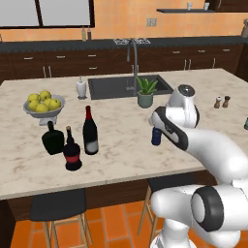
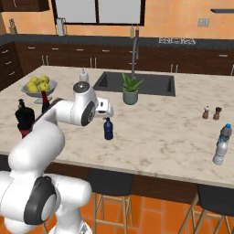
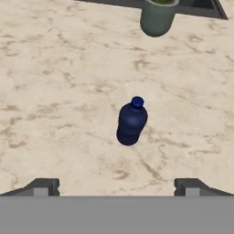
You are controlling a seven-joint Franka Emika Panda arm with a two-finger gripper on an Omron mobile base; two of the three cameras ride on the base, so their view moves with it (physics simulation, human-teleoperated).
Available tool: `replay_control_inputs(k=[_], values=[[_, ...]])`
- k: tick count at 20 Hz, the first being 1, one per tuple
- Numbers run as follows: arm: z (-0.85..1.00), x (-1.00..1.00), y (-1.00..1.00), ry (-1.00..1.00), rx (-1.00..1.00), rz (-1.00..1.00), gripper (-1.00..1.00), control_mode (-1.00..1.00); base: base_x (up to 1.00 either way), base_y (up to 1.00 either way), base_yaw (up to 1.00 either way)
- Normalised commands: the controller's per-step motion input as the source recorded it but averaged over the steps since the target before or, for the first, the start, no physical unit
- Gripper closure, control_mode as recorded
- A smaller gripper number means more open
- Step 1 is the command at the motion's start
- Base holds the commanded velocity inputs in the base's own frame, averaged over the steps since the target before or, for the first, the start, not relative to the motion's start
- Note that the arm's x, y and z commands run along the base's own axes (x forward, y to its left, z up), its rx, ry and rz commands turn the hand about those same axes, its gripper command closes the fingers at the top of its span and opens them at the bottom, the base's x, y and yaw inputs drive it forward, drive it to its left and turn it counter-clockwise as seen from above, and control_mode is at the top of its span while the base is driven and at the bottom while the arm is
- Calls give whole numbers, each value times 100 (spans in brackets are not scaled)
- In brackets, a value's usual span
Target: Move the plastic bottles in the middle to the plastics group, and the glass bottles in the middle to the glass group.
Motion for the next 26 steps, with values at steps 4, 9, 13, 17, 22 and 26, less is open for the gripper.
replay_control_inputs(k=[4, 9, 13, 17, 22, 26], values=[[-34, 3, 0, 6, 0, 0, -100, -100, 0, 0, 0], [-69, 26, 1, 0, 0, 0, -100, -100, 0, 0, 0], [-27, 48, 0, 2, 0, -4, -100, -100, 0, 0, 0], [-4, 36, -6, 8, 0, -3, -100, -100, 0, 0, 0], [-11, 29, -2, 0, 0, -1, -100, -100, 0, 0, 0], [-9, 12, -13, 0, 0, 0, -100, -100, 0, 0, 0]])
